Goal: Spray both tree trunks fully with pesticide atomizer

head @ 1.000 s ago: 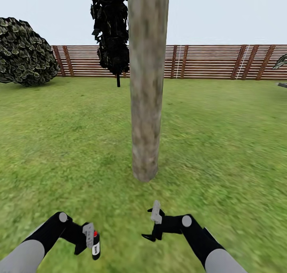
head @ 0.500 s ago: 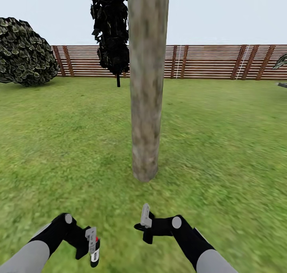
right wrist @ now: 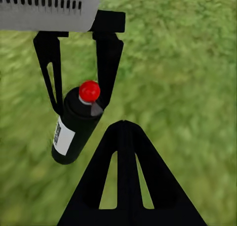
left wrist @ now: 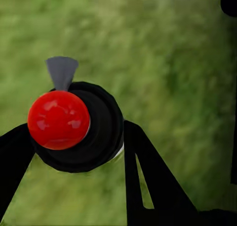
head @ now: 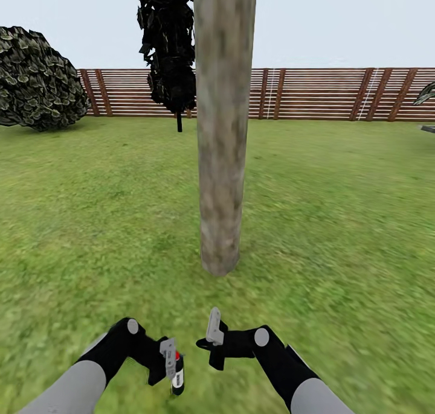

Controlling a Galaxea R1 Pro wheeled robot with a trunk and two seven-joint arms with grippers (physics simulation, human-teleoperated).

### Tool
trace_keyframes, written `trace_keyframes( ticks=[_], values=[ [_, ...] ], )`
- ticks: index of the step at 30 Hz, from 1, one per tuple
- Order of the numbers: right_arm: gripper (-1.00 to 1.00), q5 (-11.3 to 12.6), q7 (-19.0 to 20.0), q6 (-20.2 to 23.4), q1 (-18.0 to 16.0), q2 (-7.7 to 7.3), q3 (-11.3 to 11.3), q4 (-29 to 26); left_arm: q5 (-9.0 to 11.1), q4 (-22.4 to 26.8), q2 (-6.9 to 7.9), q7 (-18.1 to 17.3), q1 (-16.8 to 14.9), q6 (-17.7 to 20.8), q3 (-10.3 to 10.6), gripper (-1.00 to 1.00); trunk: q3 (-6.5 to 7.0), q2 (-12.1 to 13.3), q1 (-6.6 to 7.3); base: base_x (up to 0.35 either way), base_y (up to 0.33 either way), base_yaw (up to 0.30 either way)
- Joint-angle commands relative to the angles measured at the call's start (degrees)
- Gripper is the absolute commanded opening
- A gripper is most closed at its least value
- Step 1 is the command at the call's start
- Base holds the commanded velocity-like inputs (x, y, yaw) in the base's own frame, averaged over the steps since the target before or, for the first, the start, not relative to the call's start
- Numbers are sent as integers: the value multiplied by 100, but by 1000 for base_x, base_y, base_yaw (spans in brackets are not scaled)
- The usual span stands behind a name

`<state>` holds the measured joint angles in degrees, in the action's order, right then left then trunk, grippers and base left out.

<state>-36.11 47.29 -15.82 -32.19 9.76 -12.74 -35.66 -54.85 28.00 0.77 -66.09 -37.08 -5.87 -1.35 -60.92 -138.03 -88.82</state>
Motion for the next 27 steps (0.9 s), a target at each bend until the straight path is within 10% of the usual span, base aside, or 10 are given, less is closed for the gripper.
trace_keyframes(
  ticks=[1,27],
  values=[
    [-100,0,0,0,1,0,0,2,-3,24,-30,0,0,-1,3,-100,0,0,0,0,0,0],
    [-100,-10,-1,-5,1,0,0,6,74,68,-133,-253,-181,-272,-13,-100,0,0,0,0,0,0]
  ],
)
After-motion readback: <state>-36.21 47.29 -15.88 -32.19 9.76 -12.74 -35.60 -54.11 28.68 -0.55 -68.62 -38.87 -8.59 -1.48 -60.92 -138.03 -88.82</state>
